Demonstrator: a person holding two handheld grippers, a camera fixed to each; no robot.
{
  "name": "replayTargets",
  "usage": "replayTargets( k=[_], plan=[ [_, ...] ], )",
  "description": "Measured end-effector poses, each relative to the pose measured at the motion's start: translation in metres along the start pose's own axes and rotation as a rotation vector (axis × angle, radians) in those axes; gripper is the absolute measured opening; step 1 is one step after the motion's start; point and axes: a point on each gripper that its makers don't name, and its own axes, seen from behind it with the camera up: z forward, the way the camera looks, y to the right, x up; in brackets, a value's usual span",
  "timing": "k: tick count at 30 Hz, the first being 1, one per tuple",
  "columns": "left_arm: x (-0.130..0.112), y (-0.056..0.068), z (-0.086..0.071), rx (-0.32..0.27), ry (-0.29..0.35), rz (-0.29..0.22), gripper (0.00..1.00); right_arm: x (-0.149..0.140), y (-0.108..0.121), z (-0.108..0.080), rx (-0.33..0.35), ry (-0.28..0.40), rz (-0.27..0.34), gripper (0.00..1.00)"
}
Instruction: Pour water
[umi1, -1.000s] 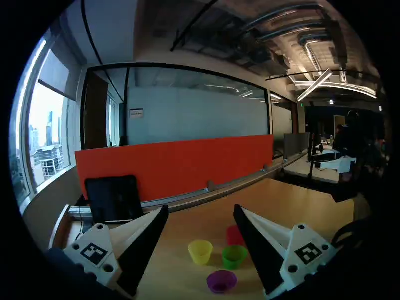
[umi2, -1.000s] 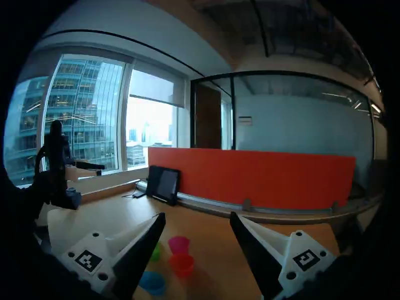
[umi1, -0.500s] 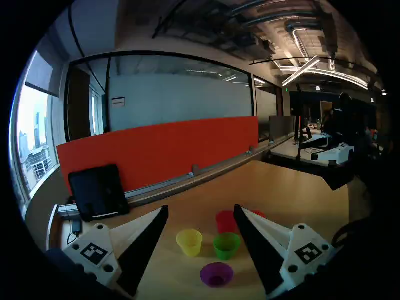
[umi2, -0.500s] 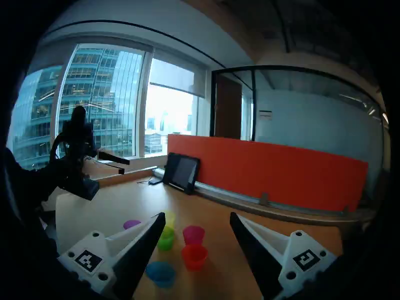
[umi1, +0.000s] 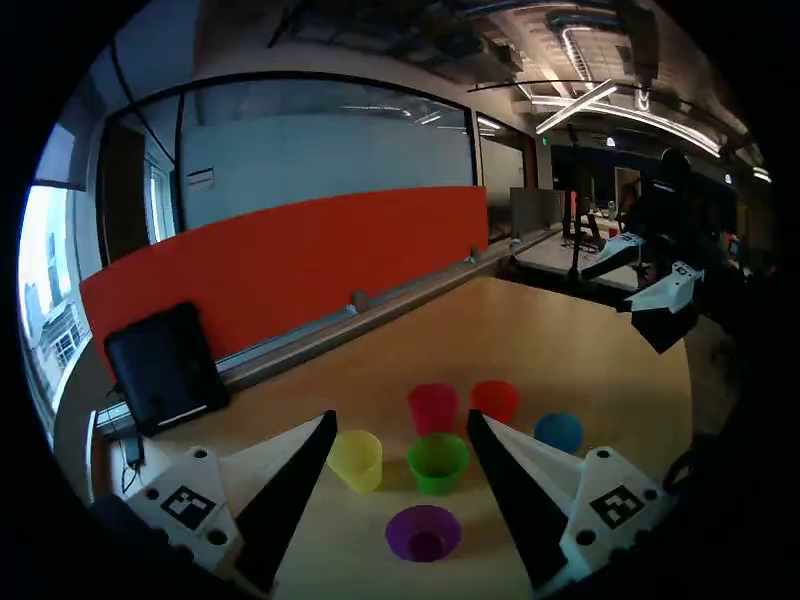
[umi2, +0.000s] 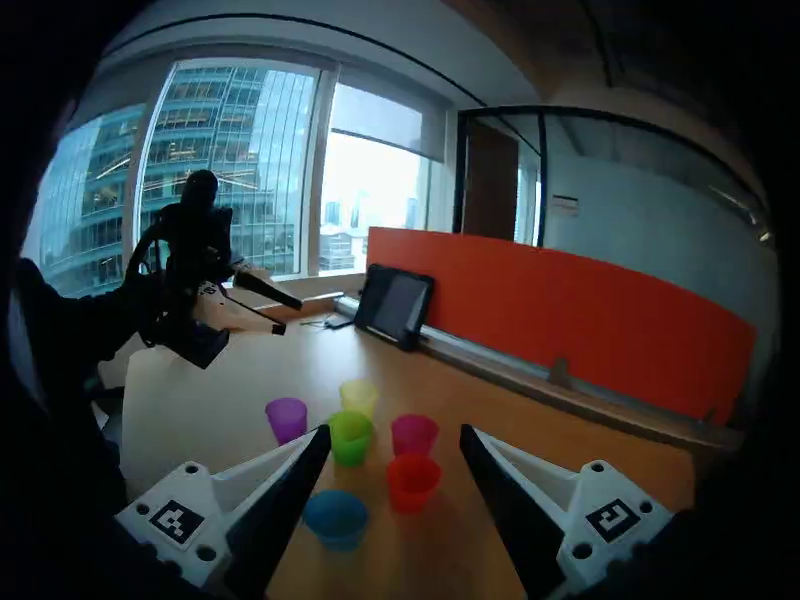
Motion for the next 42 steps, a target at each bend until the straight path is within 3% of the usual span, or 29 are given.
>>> replayTargets(
  k=[15, 42],
  plan=[
    [-0.051, 0.023, 0.029, -0.076, -0.167, 0.006, 0.97, -0.033, -0.017, 0.006, 0.099, -0.081, -0.009, 1.0],
    [-0.101, 0.036, 0.072, -0.154, -0.319, 0.041, 0.97, -0.1, -0.044, 0.03, 0.181, -0.202, -0.065, 1.0]
  ],
)
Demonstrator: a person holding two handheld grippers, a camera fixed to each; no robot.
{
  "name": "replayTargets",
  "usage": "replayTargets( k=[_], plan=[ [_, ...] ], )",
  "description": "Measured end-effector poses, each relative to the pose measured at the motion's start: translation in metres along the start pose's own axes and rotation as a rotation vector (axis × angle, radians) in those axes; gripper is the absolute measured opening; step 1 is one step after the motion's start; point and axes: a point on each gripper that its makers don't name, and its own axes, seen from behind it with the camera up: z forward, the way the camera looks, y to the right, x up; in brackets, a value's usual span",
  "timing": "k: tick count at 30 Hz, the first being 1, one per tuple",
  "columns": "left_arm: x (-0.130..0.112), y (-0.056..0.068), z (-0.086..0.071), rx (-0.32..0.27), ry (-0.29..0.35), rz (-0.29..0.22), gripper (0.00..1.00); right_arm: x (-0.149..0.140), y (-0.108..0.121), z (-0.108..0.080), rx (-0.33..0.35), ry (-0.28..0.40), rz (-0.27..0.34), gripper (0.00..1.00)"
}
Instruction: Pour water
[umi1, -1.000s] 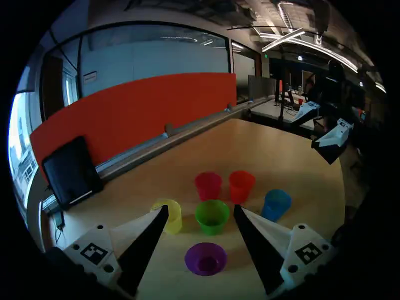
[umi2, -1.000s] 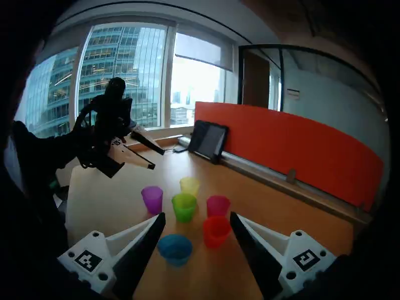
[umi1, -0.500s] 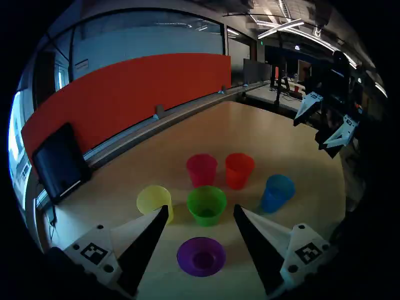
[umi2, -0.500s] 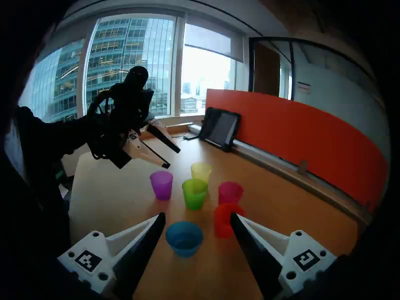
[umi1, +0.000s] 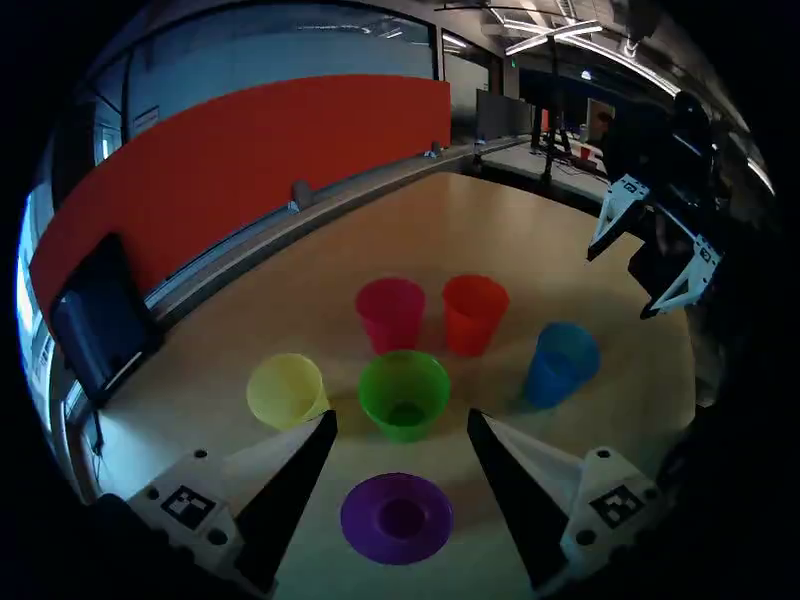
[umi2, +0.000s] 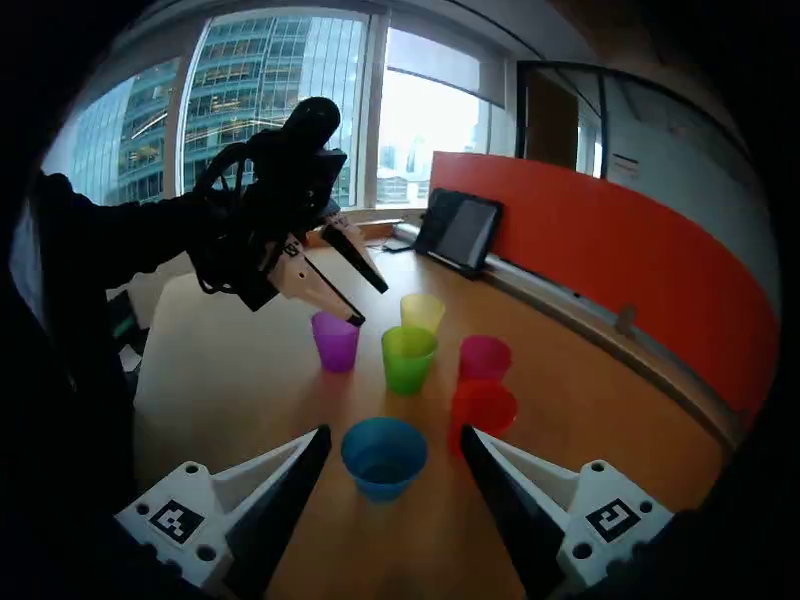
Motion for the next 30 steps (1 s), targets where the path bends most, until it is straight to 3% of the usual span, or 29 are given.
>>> replayTargets(
  k=[30],
  plan=[
    [-0.02, 0.004, 0.051, -0.029, -0.078, -0.02, 0.97, -0.039, -0.004, 0.021, 0.03, -0.081, -0.018, 1.0]
  ],
)
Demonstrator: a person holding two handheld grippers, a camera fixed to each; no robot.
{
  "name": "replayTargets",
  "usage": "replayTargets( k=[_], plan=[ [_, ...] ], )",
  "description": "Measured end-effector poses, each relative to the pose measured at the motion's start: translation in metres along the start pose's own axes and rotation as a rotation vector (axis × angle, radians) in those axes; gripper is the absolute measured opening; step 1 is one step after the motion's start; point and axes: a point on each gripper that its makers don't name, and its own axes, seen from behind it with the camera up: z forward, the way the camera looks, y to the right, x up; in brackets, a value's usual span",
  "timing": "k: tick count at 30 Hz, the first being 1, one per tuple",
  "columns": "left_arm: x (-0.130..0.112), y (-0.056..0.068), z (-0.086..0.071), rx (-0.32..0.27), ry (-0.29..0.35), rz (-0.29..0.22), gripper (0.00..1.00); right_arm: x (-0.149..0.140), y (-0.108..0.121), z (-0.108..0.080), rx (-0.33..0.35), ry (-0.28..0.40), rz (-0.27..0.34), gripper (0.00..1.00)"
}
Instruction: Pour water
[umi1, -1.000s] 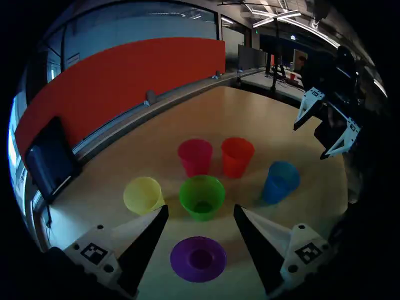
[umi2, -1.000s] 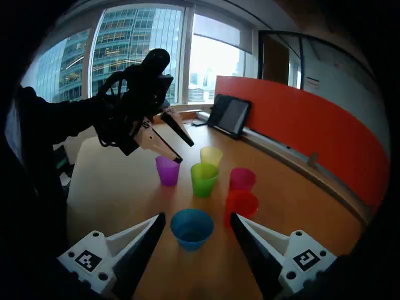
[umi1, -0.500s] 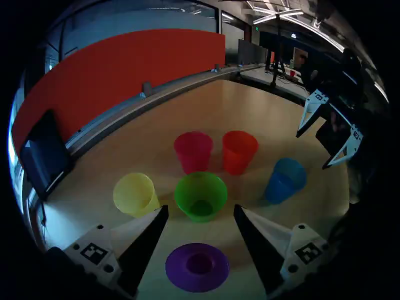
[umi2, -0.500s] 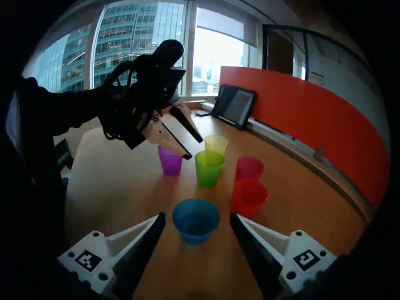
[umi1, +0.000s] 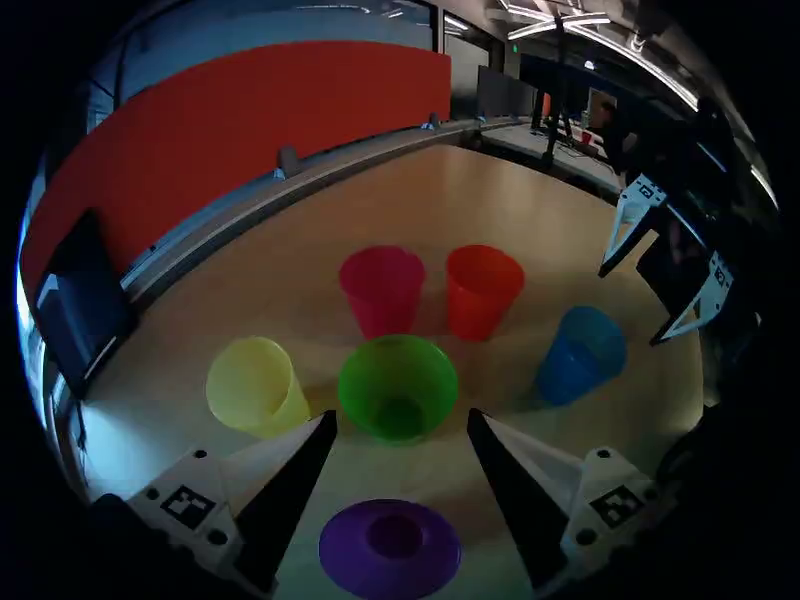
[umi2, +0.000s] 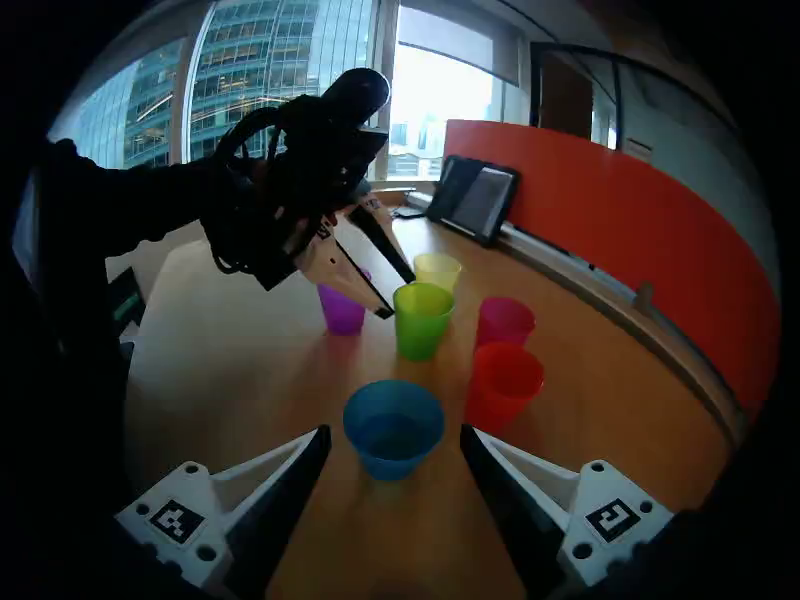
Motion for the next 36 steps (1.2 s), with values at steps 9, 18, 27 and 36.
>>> replayTargets(
  k=[9, 18, 27, 36],
  plan=[
    [0.003, 0.002, 0.01, -0.005, -0.004, -0.008, 0.97, -0.002, 0.003, 0.0, -0.002, 0.001, 0.006, 1.0],
    [0.007, 0.002, 0.02, 0.004, -0.009, -0.008, 0.97, -0.002, 0.004, -0.001, -0.003, 0.004, 0.01, 1.0],
    [0.006, 0.0, 0.026, 0.025, -0.013, 0.002, 0.97, -0.002, 0.003, -0.002, -0.004, 0.003, 0.011, 1.0],
    [0.005, -0.003, 0.031, 0.051, -0.008, 0.013, 0.89, -0.002, 0.004, -0.002, -0.008, 0.003, 0.007, 1.0]
  ],
)
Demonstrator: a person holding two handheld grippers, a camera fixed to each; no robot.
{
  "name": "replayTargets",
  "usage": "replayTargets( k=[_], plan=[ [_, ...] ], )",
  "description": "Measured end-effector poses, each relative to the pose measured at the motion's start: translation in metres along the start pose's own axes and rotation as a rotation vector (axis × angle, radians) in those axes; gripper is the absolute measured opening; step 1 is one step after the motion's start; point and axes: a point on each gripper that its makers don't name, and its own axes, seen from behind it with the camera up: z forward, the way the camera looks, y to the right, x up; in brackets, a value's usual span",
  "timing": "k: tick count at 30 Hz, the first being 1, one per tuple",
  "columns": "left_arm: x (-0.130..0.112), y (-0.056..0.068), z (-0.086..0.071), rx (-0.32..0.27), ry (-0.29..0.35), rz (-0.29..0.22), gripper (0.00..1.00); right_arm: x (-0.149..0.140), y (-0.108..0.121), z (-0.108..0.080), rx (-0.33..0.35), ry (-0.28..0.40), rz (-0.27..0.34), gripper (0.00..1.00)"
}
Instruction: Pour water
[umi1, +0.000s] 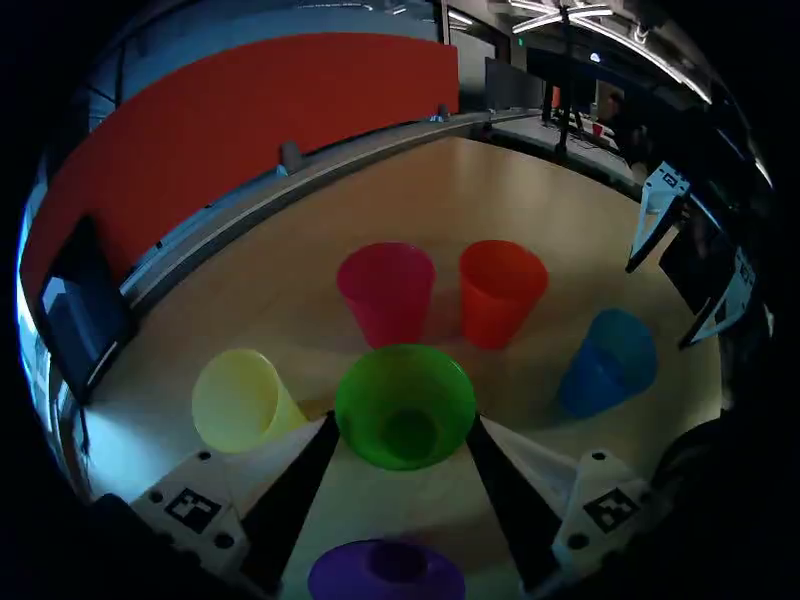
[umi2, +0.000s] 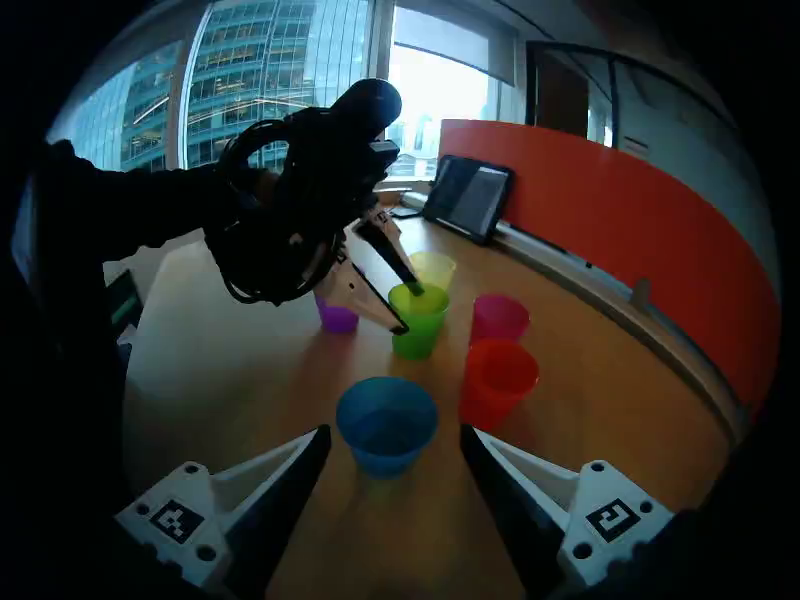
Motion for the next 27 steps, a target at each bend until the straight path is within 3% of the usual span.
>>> replayTargets(
  k=[12, 21, 27],
  plan=[
    [0.001, 0.002, -0.003, -0.011, 0.027, -0.02, 0.86, 0.0, 0.002, -0.001, -0.003, 0.0, 0.004, 1.0],
    [0.023, 0.001, -0.025, -0.018, 0.103, -0.043, 0.86, 0.002, 0.0, -0.003, -0.003, 0.001, 0.002, 1.0],
    [0.029, 0.001, -0.041, -0.008, 0.135, -0.032, 0.86, 0.002, -0.001, -0.002, -0.002, -0.001, -0.001, 1.0]
  ],
)
